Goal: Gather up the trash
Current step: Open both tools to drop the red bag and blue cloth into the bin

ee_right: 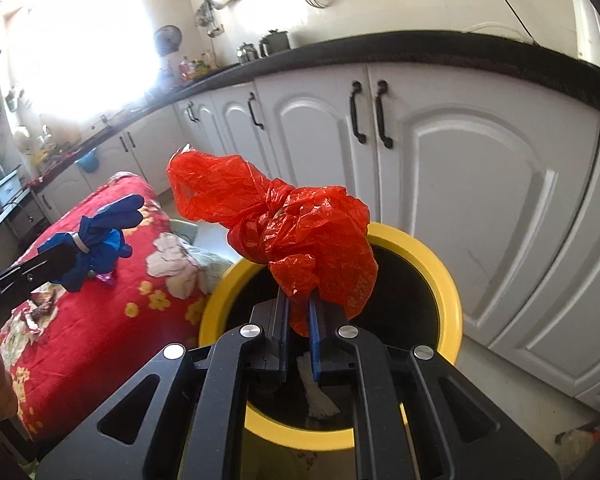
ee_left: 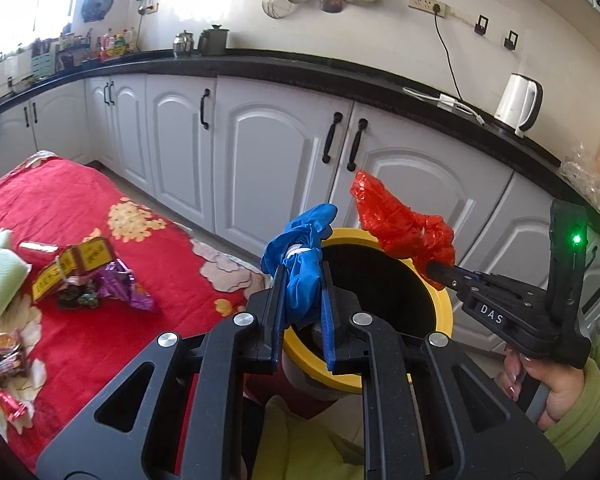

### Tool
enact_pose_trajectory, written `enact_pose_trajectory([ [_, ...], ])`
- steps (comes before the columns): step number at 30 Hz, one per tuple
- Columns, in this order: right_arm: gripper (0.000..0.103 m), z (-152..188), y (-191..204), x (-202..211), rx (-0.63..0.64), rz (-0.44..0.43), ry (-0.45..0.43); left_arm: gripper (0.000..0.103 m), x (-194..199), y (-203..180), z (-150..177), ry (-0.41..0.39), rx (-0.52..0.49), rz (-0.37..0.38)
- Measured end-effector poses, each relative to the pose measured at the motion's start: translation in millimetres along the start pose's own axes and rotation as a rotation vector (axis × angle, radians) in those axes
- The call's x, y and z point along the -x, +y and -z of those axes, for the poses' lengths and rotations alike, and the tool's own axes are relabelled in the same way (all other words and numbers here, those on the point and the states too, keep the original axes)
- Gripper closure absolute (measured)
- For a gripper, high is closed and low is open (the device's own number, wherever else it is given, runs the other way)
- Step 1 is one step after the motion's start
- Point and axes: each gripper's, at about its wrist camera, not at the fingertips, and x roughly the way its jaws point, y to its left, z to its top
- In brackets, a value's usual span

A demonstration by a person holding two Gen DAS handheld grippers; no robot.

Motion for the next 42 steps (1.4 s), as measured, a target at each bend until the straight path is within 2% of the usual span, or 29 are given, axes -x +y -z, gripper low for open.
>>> enact_pose_trajectory([
  [7, 0.095, 8.6, -15.6, -11.5, -0.041, 0.038, 0.043, 0.093, -20.1, -11.4, -0.3, 0.036, -0.023, 0.021],
  [16, 0.094, 17.6, -32.9, -25.7, -0.101, 0.042, 0.089, 0.093, -50.2, -28.2, 3.2, 0.085, -0.056, 0.057],
  [21, 0.085, 19.7, -42.8, -26.6, -0.133, 0.06, 0.094, 0.093, -59.3, -32.8, 6.1, 0.1, -0.071, 0.084],
  [22, 0.08, 19.8, -44.5, -25.5, -0.14, 0.064, 0.09, 0.093, -60.9, -33.4, 6.8, 0.102, -0.074, 0.086],
  [23, 0.073, 19.9, -46.0, -24.2, -0.147, 0.065, 0.086, 0.089, -62.7, -34.4, 7.6, 0.105, -0.078, 0.087],
  [25, 0.069, 19.4, -50.0, -20.9, -0.168, 0.072, 0.072, 0.076, -64.9, -34.7, 8.9, 0.109, -0.078, 0.086],
  [26, 0.068, 19.4, -51.1, -19.6, -0.17, 0.074, 0.067, 0.064, -65.3, -34.0, 9.8, 0.111, -0.075, 0.088],
  [27, 0.067, 18.8, -52.4, -18.0, -0.175, 0.077, 0.062, 0.057, -65.3, -33.6, 10.5, 0.11, -0.072, 0.089],
  [28, 0.062, 18.3, -53.8, -16.8, -0.18, 0.079, 0.057, 0.054, -64.8, -32.6, 10.7, 0.11, -0.069, 0.086],
  [33, 0.05, 16.9, -55.1, -13.0, -0.188, 0.085, 0.038, 0.013, -56.8, -25.4, 11.0, 0.079, -0.067, 0.005],
  [38, 0.042, 15.0, -47.1, -10.4, -0.173, 0.086, 0.02, 0.011, -49.8, -11.3, 13.2, 0.079, -0.019, -0.049],
  [42, 0.041, 11.1, -36.8, -5.2, -0.143, 0.073, -0.003, 0.011, -40.3, 5.1, 14.2, 0.075, 0.027, -0.078],
])
